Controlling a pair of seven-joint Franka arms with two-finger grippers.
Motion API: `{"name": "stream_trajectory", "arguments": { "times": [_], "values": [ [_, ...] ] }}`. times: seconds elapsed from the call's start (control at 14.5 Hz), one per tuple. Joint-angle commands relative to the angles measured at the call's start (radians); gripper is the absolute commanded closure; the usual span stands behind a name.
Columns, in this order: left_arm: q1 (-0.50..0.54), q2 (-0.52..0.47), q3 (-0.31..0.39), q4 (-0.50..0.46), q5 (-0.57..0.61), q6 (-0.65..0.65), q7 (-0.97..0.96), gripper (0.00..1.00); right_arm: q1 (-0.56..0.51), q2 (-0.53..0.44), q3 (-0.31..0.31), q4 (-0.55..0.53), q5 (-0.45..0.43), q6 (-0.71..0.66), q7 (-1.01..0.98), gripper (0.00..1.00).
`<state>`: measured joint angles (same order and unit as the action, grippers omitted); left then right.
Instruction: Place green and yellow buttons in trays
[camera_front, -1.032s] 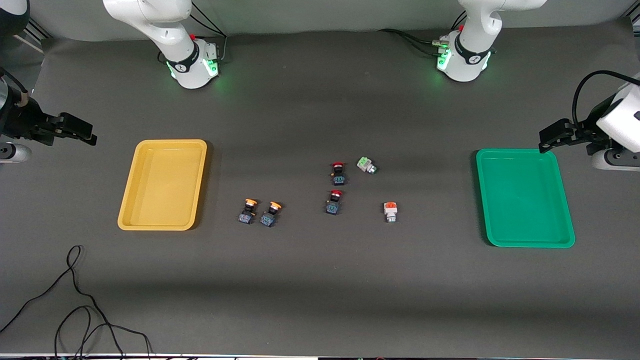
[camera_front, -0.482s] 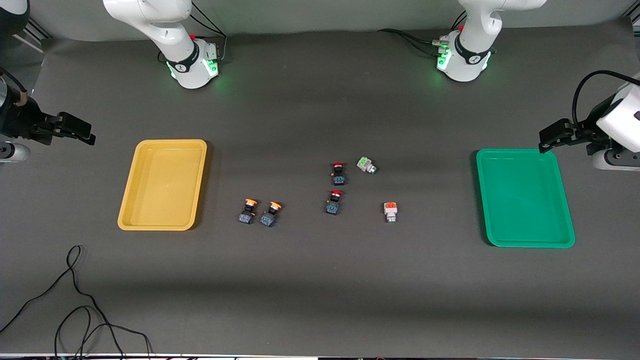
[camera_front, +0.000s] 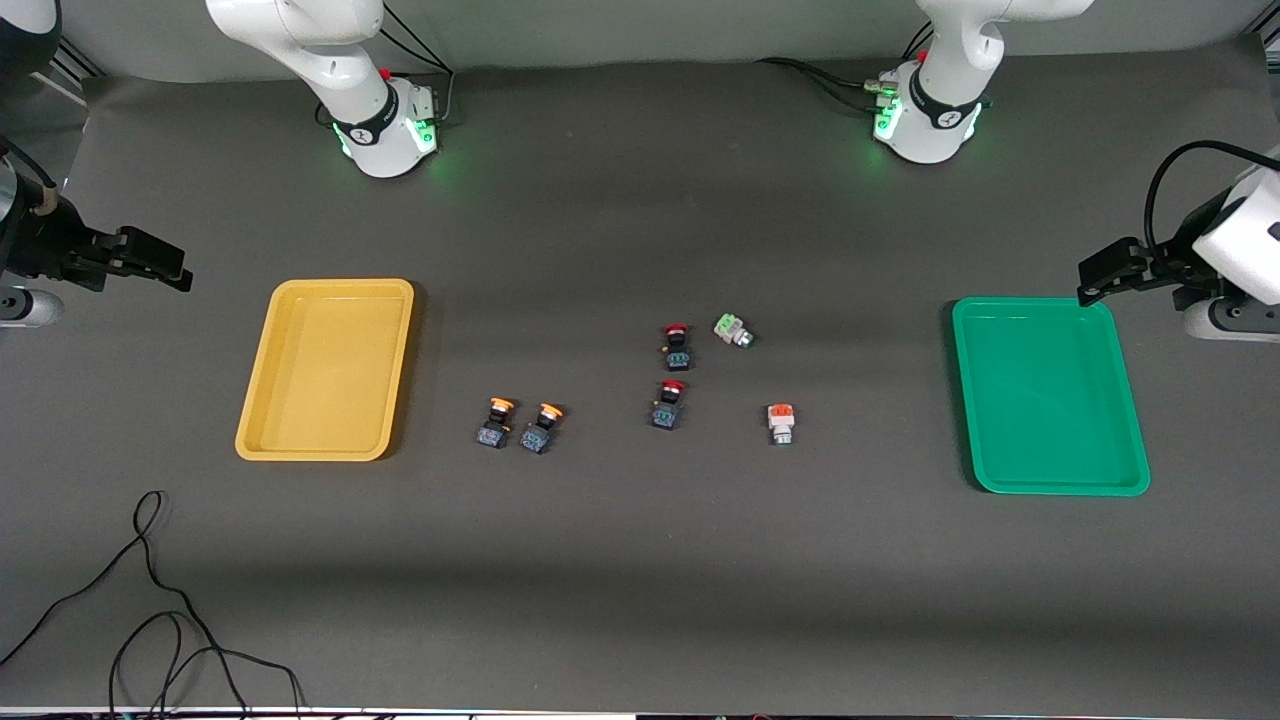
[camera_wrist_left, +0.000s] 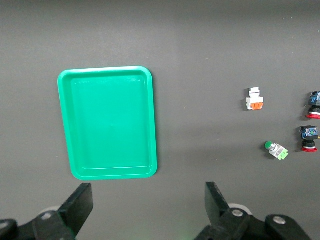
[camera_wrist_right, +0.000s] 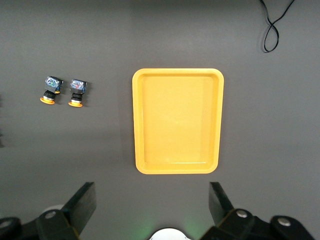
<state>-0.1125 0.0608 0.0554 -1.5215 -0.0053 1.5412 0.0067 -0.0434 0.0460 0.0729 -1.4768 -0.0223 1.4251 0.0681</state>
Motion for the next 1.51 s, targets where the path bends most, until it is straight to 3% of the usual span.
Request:
{"name": "stream_trajectory", "arguments": {
  "times": [0.0, 0.34, 0.55, 0.89, 1.17, 1.44],
  "values": [
    [-0.009, -0.001, 0.006, 0.015, -0.005, -0.003, 0.013, 0.00, -0.009, 0.014, -0.010, 0.030, -0.010, -0.026, -0.021, 0.00],
    [-0.009, -0.012, 0.004, 0.011, -0.015, -0.026, -0.019, 0.00, -0.015, 0.014, -0.033, 0.026, -0.008, -0.026, -0.042, 0.00],
    [-0.019, -0.029, -0.023, -0.029, -0.021, -0.027, -0.169, 0.00, -0.013, 0.014, -0.033, 0.023, -0.010, -0.026, -0.042, 0.00],
    [-0.023, -0.052, -0.216, -0.146, -0.028, 0.049, -0.500, 0.00, -0.006, 0.034, -0.030, 0.027, -0.007, -0.026, -0.042, 0.00],
    [-0.048, -0.052, -0.399, -0.221, -0.036, 0.152, -0.970, 0.00, 0.000, 0.049, -0.019, 0.020, -0.004, -0.026, -0.041, 0.00],
    [-0.200, -0.050, -0.430, -0.288, -0.035, 0.252, -1.353, 0.00, 0.074, 0.077, -0.018, 0.018, -0.004, -0.020, -0.018, 0.00]
  ]
}}
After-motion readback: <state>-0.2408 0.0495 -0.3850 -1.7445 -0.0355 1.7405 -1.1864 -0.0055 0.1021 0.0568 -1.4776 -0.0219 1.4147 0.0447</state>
